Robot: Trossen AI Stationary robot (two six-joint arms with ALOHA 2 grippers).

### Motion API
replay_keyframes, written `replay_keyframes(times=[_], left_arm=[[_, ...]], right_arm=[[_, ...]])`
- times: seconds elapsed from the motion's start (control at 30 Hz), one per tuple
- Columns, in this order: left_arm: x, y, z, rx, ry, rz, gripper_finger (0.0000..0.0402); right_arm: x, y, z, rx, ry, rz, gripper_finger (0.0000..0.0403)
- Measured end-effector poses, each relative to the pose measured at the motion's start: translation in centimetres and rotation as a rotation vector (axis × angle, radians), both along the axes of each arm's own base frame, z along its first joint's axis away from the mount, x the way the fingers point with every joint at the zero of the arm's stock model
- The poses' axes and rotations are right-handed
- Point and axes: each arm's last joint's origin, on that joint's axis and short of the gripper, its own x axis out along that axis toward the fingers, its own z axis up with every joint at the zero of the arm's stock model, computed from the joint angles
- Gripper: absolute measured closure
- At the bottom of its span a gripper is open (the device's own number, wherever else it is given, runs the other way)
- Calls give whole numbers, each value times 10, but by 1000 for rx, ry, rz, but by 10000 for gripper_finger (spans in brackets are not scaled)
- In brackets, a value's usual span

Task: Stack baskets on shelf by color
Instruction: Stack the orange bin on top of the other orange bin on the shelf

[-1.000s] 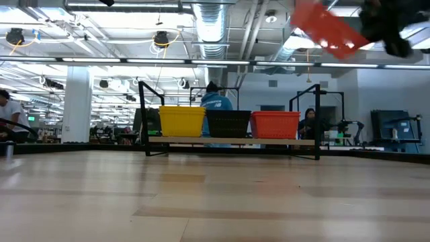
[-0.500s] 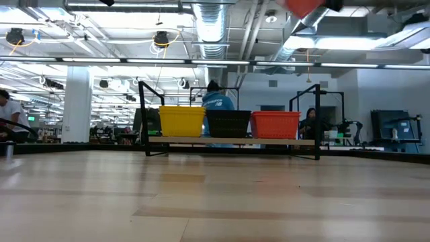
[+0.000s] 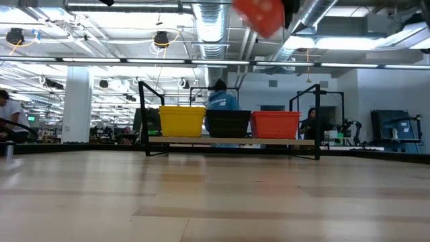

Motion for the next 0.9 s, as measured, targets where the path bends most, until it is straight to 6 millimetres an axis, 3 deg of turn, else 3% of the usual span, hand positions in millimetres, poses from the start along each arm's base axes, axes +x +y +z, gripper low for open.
replay_keyframes(times=[0.13, 0.4, 0.6, 0.9], left_arm=[[0, 0, 0, -3, 0, 0, 402], [1, 0, 0, -13, -14, 7, 401], [2, -1, 0, -25, -35, 10, 401], [2, -1, 1, -26, -41, 10, 401]], right_arm=[[16, -26, -30, -31, 152, -41, 398], [39, -51, -68, -162, 369, 26, 398], [42, -63, -82, -170, 416, 91, 398], [33, -69, -82, -216, 459, 110, 398]])
